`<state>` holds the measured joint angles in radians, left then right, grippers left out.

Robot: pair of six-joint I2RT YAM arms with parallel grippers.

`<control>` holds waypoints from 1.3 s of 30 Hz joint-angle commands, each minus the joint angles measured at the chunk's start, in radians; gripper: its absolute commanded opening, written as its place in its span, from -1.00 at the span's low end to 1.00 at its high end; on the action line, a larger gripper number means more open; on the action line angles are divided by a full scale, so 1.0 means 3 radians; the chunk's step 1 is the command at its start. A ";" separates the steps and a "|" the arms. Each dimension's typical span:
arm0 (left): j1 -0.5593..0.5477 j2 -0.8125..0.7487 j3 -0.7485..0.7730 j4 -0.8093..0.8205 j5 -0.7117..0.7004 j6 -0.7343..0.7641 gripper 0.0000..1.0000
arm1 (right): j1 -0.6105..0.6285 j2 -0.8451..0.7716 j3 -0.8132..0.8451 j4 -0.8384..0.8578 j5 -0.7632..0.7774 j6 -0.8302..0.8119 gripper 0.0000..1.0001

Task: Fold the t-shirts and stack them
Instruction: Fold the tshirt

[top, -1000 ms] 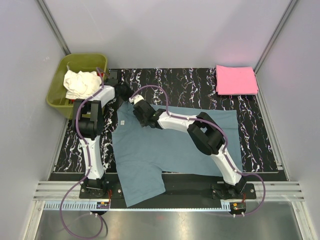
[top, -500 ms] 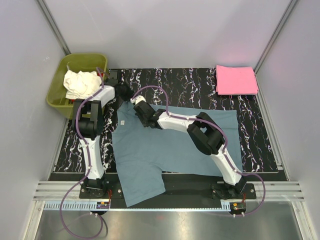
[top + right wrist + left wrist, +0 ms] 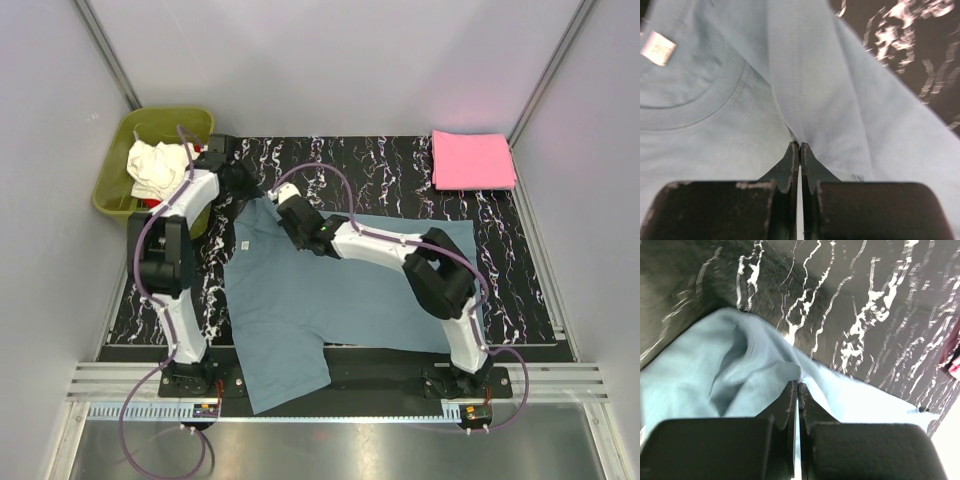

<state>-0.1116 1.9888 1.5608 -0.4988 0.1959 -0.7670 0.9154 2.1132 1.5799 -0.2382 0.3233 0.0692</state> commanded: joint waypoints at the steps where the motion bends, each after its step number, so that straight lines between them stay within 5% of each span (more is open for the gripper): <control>1: 0.0004 -0.0615 -0.0196 -0.0127 -0.0310 0.0097 -1.00 | 0.0032 -0.0534 -0.0188 0.0063 0.0017 -0.0072 -1.00; 20: -0.0559 -0.2293 -0.1419 -0.0654 -0.1062 0.0271 -1.00 | 0.0037 -0.1475 -0.1457 0.0415 -0.0535 0.0132 -1.00; 39: -0.0927 -0.2717 -0.2129 -0.0752 -0.1042 0.0026 -1.00 | 0.0032 -0.1696 -0.1891 0.0544 -0.0612 0.0204 -1.00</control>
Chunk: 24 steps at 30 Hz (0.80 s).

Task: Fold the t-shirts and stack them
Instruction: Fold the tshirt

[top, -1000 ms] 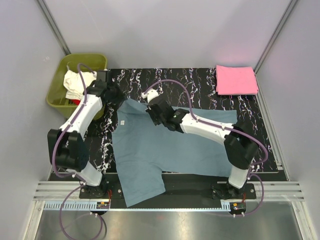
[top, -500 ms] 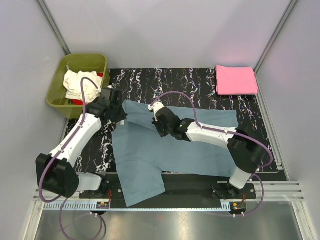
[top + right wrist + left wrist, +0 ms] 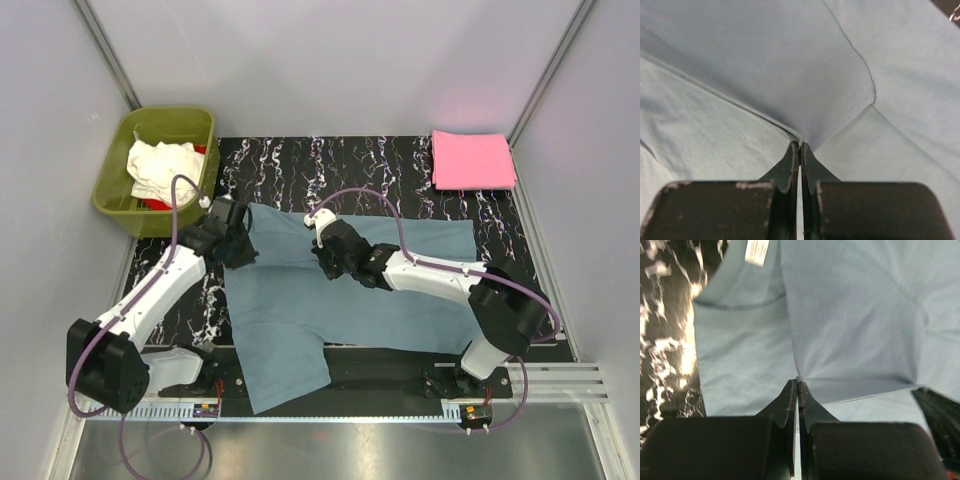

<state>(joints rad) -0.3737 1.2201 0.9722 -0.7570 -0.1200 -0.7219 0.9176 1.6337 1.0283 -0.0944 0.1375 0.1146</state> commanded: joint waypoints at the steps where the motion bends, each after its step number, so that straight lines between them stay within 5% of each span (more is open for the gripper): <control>1: -0.0089 -0.0186 -0.0208 0.0135 0.0032 -0.0195 -1.00 | 0.0025 -0.0087 -0.0063 0.0049 -0.0003 0.0058 -1.00; 24: -0.0845 -0.0411 -0.0668 -0.0028 -0.0587 -0.0927 -1.00 | 0.0030 -0.0117 -0.0303 0.0151 -0.0008 0.0180 -1.00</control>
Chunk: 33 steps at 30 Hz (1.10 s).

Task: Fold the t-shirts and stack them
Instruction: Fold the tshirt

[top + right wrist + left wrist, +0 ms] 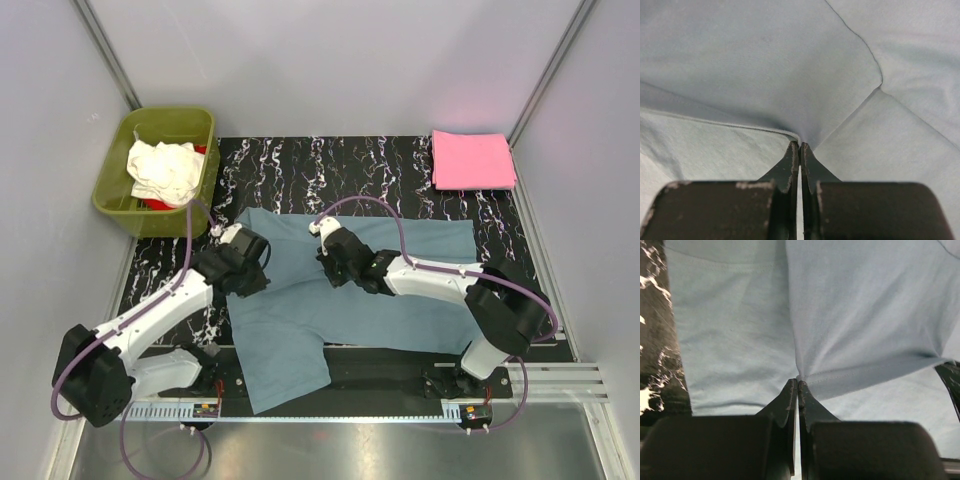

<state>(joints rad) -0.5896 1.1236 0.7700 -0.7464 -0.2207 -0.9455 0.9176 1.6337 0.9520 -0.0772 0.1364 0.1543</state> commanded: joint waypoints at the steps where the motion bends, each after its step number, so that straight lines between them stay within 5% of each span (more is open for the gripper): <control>1: -0.0192 -0.0084 -0.0045 -0.0043 -0.0256 -0.0278 -1.00 | 0.0025 -0.0118 -0.0064 0.0104 -0.0010 0.0048 -1.00; 20: -0.0694 -0.0043 -0.0184 -0.0084 -0.0558 -0.0883 -1.00 | 0.0030 -0.0230 -0.0254 0.0155 0.0006 0.0109 -1.00; 30: -0.0954 0.0411 -0.0389 0.0386 -0.0236 -0.1134 -1.00 | 0.0025 -0.0256 -0.0305 0.0145 0.0021 0.0130 -1.00; 33: -0.0965 0.0504 -0.0179 0.0172 -0.0333 -0.1067 -0.69 | 0.0025 -0.0281 -0.0335 0.0145 0.0057 0.0135 -1.00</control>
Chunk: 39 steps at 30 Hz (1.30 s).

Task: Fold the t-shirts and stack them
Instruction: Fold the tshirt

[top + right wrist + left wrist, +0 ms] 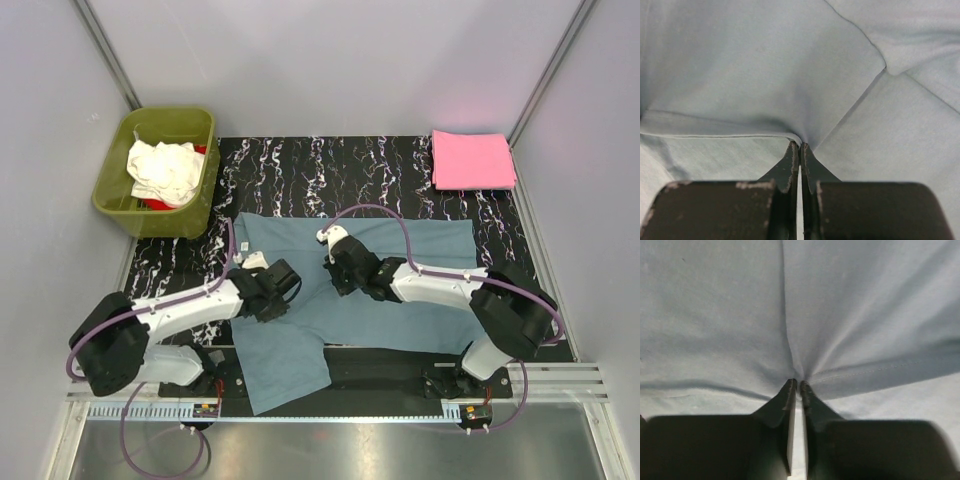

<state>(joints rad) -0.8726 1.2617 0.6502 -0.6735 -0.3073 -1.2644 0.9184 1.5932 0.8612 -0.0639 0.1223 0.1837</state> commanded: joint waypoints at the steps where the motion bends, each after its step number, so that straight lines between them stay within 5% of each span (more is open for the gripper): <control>1: -0.0021 0.0043 0.0332 -0.0137 -0.0130 0.0022 -0.59 | 0.0022 -0.0146 -0.0038 0.0095 0.0104 0.0032 -1.00; 6: 0.0183 -0.0104 0.0716 -0.0465 -0.0407 0.0546 0.01 | 0.0022 -0.0162 -0.0089 0.0121 0.0037 0.0042 -1.00; 12: 0.1382 -0.0121 0.0992 -0.0133 -0.0040 0.1528 0.31 | 0.0022 -0.0167 -0.0166 0.0152 -0.0009 0.0078 -1.00; 15: 0.1746 0.0053 0.1110 0.0127 0.0165 0.1801 0.32 | 0.0027 -0.0182 -0.0191 0.0177 -0.0065 0.0088 -0.94; 19: 0.2054 0.0512 0.1288 0.0485 0.0532 0.1980 0.29 | 0.0027 -0.0167 -0.0079 0.0035 -0.0081 0.0124 -0.41; 23: 0.2234 0.0947 0.1549 0.0649 0.0809 0.2072 0.22 | 0.0007 -0.0264 0.0151 -0.0297 0.0245 0.0267 -0.17; 39: 0.2249 0.1924 0.2157 0.1013 0.0968 0.2077 0.08 | -0.1899 0.0416 0.1087 -0.1244 0.0288 0.0988 -0.23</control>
<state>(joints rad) -0.1989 1.7840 1.2285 -0.4263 -0.0441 -0.6525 0.4198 1.6752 1.1557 -0.3176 0.1860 0.4267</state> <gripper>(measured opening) 0.543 0.391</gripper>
